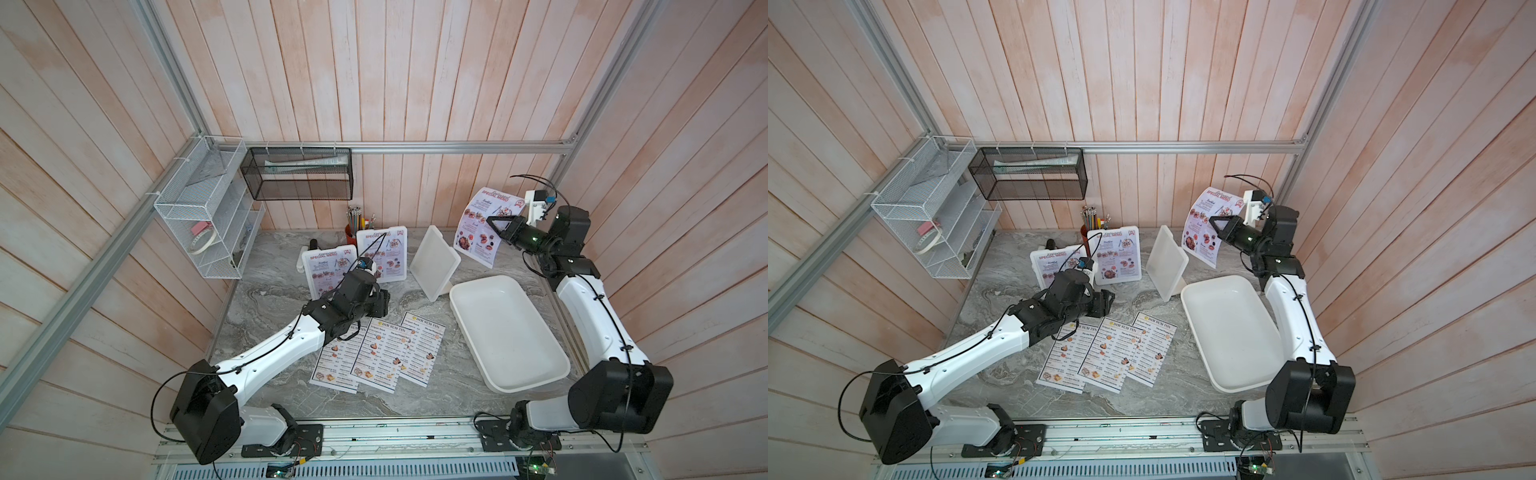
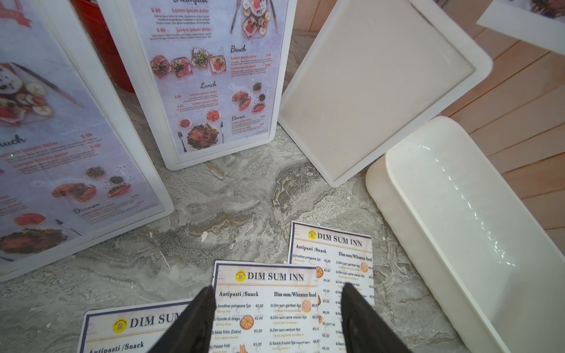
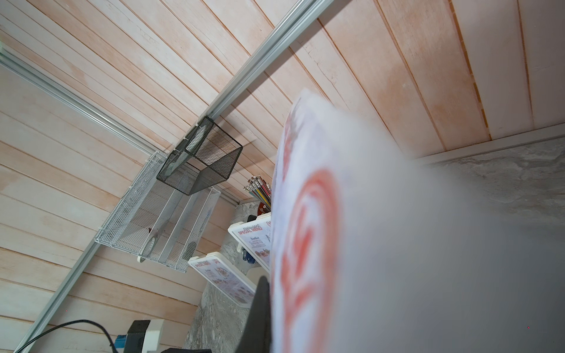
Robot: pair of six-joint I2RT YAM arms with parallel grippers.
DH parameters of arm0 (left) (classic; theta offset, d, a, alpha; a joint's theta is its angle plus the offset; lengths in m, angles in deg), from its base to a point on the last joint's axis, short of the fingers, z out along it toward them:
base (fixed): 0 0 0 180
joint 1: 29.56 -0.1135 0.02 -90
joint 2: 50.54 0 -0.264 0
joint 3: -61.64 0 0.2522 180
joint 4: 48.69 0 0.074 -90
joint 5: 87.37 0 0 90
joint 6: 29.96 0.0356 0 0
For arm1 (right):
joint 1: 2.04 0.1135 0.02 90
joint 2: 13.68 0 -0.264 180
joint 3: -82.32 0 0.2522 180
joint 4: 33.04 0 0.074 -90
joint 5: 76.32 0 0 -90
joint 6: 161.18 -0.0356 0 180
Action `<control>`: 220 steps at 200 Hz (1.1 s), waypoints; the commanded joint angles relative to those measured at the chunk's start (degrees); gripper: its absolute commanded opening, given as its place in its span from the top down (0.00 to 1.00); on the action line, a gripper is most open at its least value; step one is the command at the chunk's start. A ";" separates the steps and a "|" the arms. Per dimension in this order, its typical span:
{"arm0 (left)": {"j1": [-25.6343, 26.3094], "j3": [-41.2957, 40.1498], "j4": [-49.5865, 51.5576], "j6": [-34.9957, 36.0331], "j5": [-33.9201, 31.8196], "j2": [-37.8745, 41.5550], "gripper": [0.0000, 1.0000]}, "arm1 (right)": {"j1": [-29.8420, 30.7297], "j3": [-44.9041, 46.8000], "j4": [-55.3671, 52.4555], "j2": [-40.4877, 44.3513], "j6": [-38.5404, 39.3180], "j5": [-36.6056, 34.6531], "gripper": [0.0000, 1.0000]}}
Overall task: Replace the menus in the menu holders
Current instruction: Insert the menu into the menu holder.
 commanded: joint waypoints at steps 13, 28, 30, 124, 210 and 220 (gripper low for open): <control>0.26 -0.33 -0.37 -0.27 -0.57 1.23 0.33 | 0.20 0.00 -0.05 -1.05 0.87 0.20 1.00; 0.27 -0.44 -0.36 -0.32 -0.74 1.35 0.33 | 0.19 0.16 0.00 -1.06 0.78 0.21 1.00; 0.23 -0.48 -0.32 -0.27 -0.74 1.34 0.33 | 0.19 0.19 -0.04 -1.04 0.78 0.21 1.00; 0.26 -0.95 -0.54 -0.18 -0.84 1.38 0.33 | 0.22 0.95 0.29 -1.73 0.94 -0.18 1.00; 0.27 -1.19 -0.63 -0.33 -0.84 1.50 0.33 | 0.19 0.23 0.40 -2.52 0.70 -0.37 1.00; 0.26 -1.12 -0.63 -0.29 -0.84 1.51 0.33 | 0.19 -0.43 0.30 -3.08 0.77 -0.43 1.00</control>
